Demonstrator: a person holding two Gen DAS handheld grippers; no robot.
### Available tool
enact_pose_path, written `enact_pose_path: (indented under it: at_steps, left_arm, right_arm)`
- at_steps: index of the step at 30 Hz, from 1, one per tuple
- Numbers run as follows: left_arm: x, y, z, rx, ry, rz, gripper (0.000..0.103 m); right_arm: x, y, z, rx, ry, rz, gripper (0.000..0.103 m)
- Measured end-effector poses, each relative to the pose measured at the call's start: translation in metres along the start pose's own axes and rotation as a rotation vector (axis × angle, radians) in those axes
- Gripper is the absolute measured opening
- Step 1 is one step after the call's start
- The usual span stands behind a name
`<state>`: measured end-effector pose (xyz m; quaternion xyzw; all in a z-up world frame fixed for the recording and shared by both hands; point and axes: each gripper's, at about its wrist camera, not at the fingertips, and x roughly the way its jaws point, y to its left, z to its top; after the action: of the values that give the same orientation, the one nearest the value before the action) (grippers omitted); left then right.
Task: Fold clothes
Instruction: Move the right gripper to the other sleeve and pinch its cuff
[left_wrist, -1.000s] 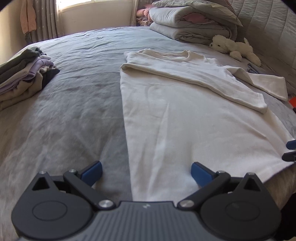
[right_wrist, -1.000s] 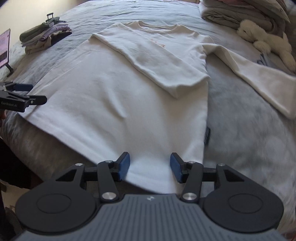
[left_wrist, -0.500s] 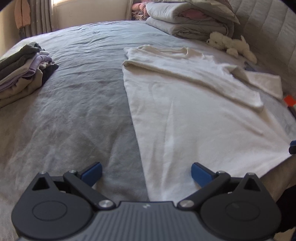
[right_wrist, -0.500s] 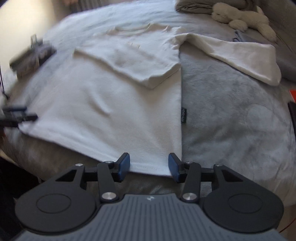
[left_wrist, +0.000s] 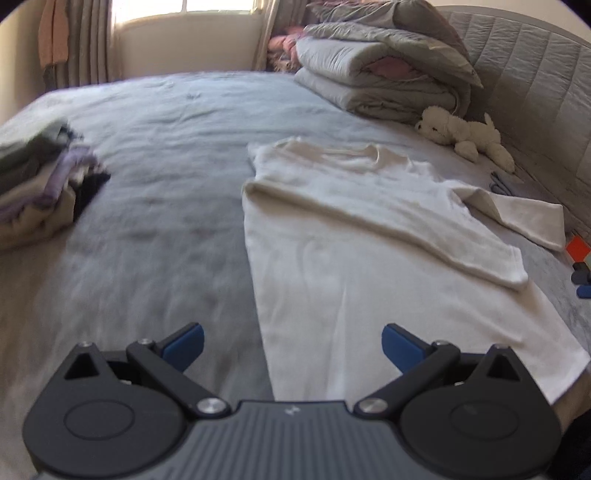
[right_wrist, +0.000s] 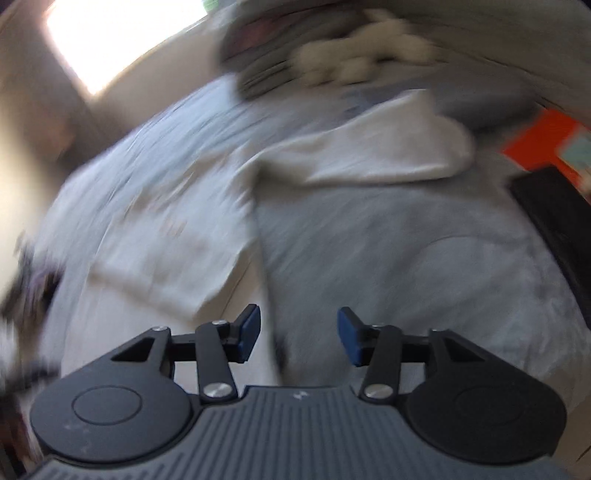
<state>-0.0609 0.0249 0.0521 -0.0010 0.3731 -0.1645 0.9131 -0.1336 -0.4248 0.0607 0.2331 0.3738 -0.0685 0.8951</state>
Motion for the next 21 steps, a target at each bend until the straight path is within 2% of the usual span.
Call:
enact_pose_path:
  at_steps: [3,6,8,10,15,18,21]
  left_arm:
    - [0.003,0.009,0.015,-0.058,-0.03,-0.002,0.103]
    - [0.014,0.014,0.028,-0.083,-0.035,-0.018,0.103]
    - [0.022,0.016,0.035,-0.095,-0.041,0.011,0.103]
    - [0.027,0.018,0.041,-0.107,-0.061,0.04,0.103]
    - [0.035,0.026,0.054,-0.134,-0.1,0.093,0.103]
    - [0.037,0.027,0.058,-0.136,-0.136,0.116,0.103]
    - [0.042,0.028,0.061,-0.147,-0.133,0.122,0.103]
  right_arm:
    - [0.008,0.005,0.018,-0.065,-0.034,-0.112,0.054]
    - [0.016,0.011,0.038,-0.112,-0.062,-0.168,0.062]
    - [0.021,0.011,0.054,-0.115,-0.096,-0.21,0.07]
    - [0.026,0.01,0.07,-0.118,-0.126,-0.249,0.073]
    - [0.046,0.007,0.102,-0.13,-0.162,-0.285,0.081]
    - [0.059,0.001,0.107,-0.119,-0.174,-0.311,0.082]
    - [0.07,-0.005,0.11,-0.109,-0.177,-0.329,0.082]
